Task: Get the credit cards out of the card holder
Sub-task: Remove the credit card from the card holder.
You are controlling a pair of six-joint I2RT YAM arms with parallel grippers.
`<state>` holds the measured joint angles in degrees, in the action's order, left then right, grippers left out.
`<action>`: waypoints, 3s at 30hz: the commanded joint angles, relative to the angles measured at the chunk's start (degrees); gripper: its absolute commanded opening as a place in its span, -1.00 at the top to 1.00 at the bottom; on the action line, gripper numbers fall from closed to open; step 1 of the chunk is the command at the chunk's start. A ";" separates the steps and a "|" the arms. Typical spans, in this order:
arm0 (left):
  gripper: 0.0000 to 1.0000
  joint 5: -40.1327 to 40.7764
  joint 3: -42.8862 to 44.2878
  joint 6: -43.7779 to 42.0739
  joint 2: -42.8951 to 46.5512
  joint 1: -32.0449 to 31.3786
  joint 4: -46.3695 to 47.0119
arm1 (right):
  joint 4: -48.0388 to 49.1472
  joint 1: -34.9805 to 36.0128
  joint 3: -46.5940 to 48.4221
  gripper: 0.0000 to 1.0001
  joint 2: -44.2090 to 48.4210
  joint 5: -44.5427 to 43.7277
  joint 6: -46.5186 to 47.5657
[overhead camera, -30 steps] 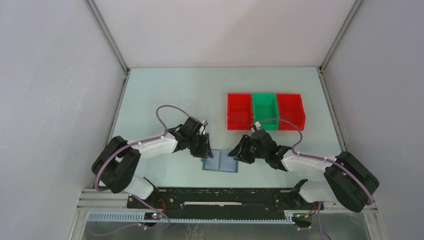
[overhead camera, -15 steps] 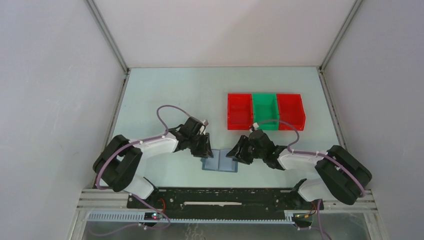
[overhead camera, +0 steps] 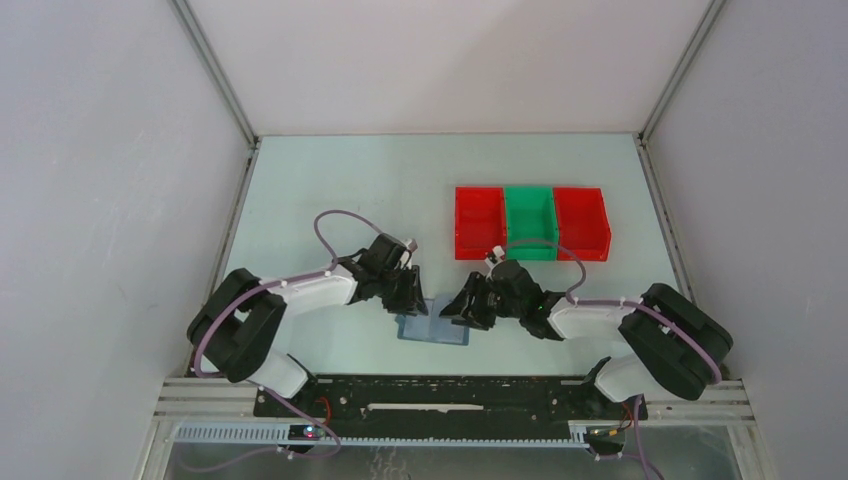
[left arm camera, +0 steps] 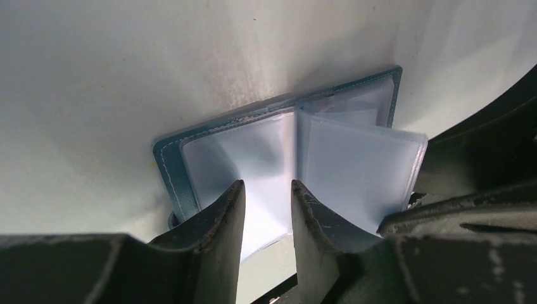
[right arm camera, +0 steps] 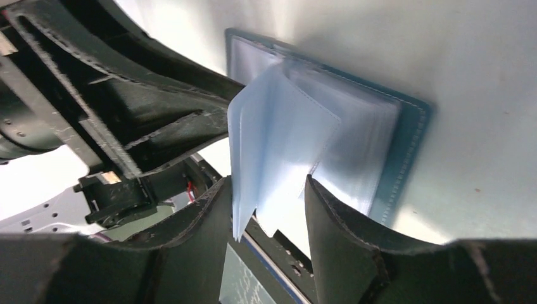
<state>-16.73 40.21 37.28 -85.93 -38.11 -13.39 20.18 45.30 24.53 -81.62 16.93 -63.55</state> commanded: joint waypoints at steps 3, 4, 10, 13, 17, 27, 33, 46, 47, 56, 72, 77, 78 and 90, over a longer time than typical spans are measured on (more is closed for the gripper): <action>0.24 0.02 -0.68 -0.87 -0.46 0.19 1.61 | 4.78 0.96 3.77 -0.09 -0.79 2.87 -0.87; 0.24 0.03 -0.66 -0.89 -0.01 0.20 1.49 | 4.73 1.07 4.03 -0.08 -0.82 3.01 -0.87; 0.21 2.95 1.77 -3.81 5.94 2.52 -6.45 | 4.29 1.33 6.49 -0.09 -2.38 3.47 -0.03; 0.18 3.31 1.43 -4.65 11.45 6.32 -9.31 | 3.07 1.46 9.17 -0.08 -5.14 4.09 0.45; 0.14 5.03 2.11 -3.70 18.31 8.04 -12.34 | 2.61 2.06 12.73 -0.09 -9.45 4.17 0.81; 0.12 -0.22 -0.33 0.47 22.41 7.85 -8.59 | 0.87 2.49 17.92 -0.15 -14.92 6.20 0.97; 0.12 -2.31 0.73 1.17 18.77 4.49 -5.65 | -10.00 1.12 13.92 -0.17 -0.61 -3.17 5.85; 0.17 3.92 1.19 1.65 5.66 1.15 -3.33 | -7.61 -2.61 0.34 -0.04 5.01 -2.60 2.13; 0.17 4.46 0.66 1.70 5.33 1.11 -2.90 | -7.39 -2.58 0.34 -0.04 4.51 -2.68 2.07; 0.17 4.33 -1.79 1.86 0.74 1.12 -0.03 | -5.38 -2.46 0.34 -0.05 2.29 -2.20 1.77; 0.19 3.72 -1.89 1.39 -1.22 1.13 1.13 | -6.26 0.89 0.34 -0.07 4.58 -6.72 1.83; 0.19 3.67 -1.96 1.31 -0.91 1.11 1.08 | -3.00 1.45 0.34 -0.06 0.42 -5.17 1.02; 0.19 3.71 -2.02 1.31 -0.92 1.11 1.08 | -2.44 1.53 0.34 -0.06 -0.08 -4.89 0.96; 0.19 3.12 -2.81 1.31 -0.99 1.11 1.78 | -2.76 2.92 1.79 -0.03 2.43 -5.26 1.41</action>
<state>-14.22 39.57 39.07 -85.76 -36.95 -10.61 16.88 46.85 24.05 -81.14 12.93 -62.33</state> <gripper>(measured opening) 0.405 0.520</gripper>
